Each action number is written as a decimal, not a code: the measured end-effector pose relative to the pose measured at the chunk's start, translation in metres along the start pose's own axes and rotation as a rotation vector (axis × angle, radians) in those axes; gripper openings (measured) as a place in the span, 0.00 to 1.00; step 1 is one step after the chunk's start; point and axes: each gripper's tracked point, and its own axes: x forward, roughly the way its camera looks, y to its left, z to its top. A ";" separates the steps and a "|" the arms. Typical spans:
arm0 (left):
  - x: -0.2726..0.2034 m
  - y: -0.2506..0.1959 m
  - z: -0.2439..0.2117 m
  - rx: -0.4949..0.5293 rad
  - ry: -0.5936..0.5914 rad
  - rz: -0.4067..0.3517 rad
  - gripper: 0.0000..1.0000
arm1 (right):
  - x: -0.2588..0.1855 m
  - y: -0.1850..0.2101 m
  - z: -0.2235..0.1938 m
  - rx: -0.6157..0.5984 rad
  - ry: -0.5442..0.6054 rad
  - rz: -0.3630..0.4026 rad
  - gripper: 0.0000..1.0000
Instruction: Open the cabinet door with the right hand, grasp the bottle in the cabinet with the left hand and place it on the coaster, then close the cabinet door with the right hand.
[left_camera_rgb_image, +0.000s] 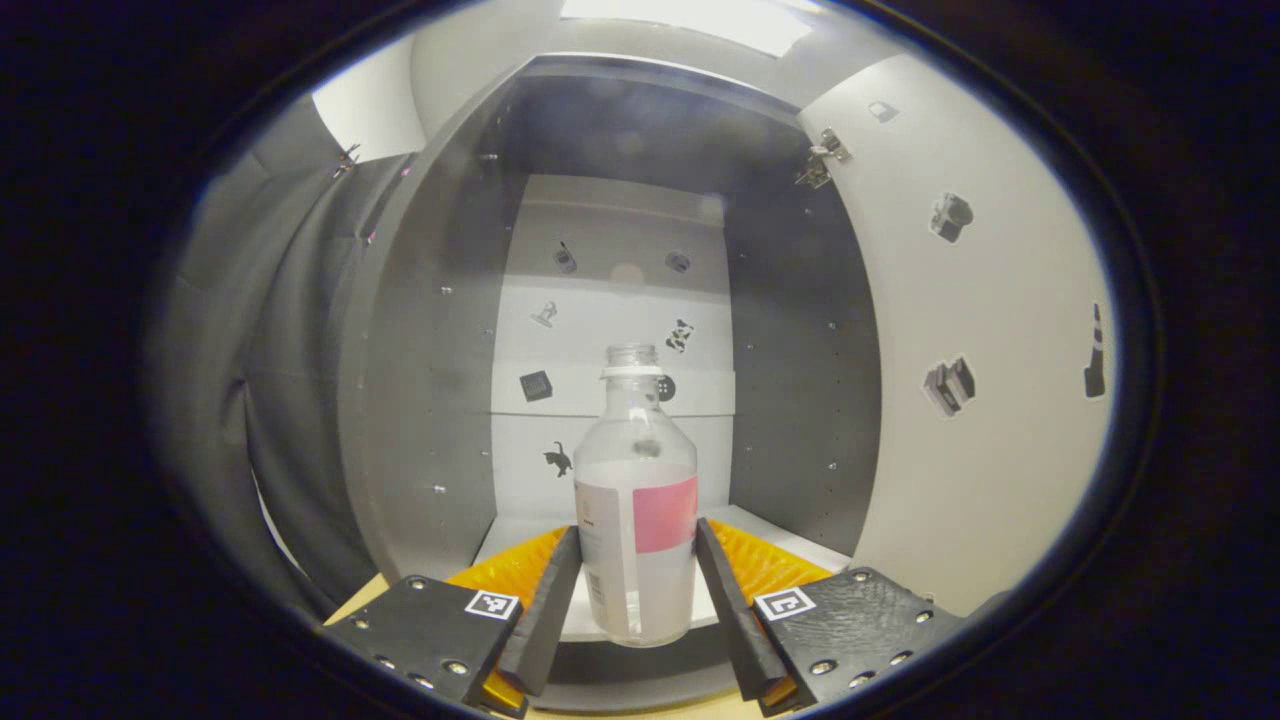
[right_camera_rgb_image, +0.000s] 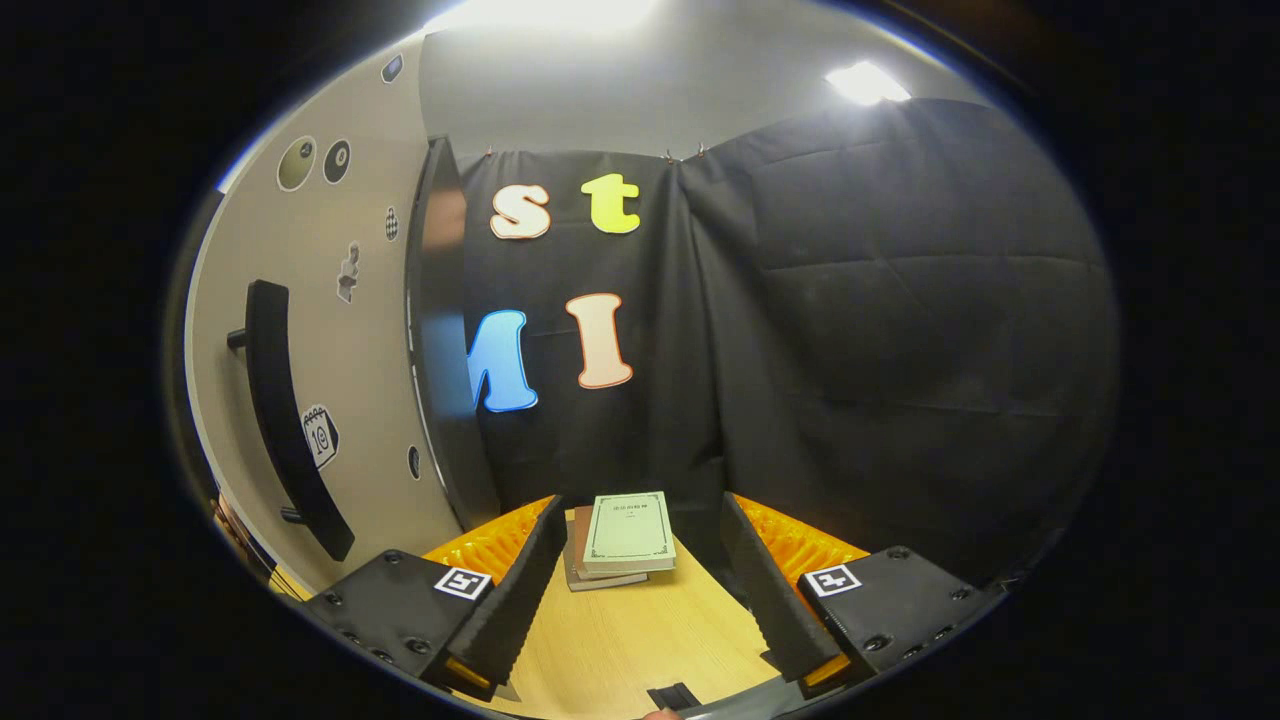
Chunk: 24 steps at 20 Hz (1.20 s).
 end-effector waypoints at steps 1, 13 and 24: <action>-0.008 0.003 0.002 0.004 -0.002 0.009 0.71 | 0.002 0.003 -0.001 0.000 0.002 0.016 0.98; -0.113 0.055 -0.004 0.002 -0.015 0.173 0.72 | 0.011 0.038 -0.008 -0.043 0.023 0.195 0.98; -0.205 0.096 -0.059 -0.013 0.001 0.315 0.71 | 0.015 0.038 -0.033 -0.019 0.036 0.235 0.98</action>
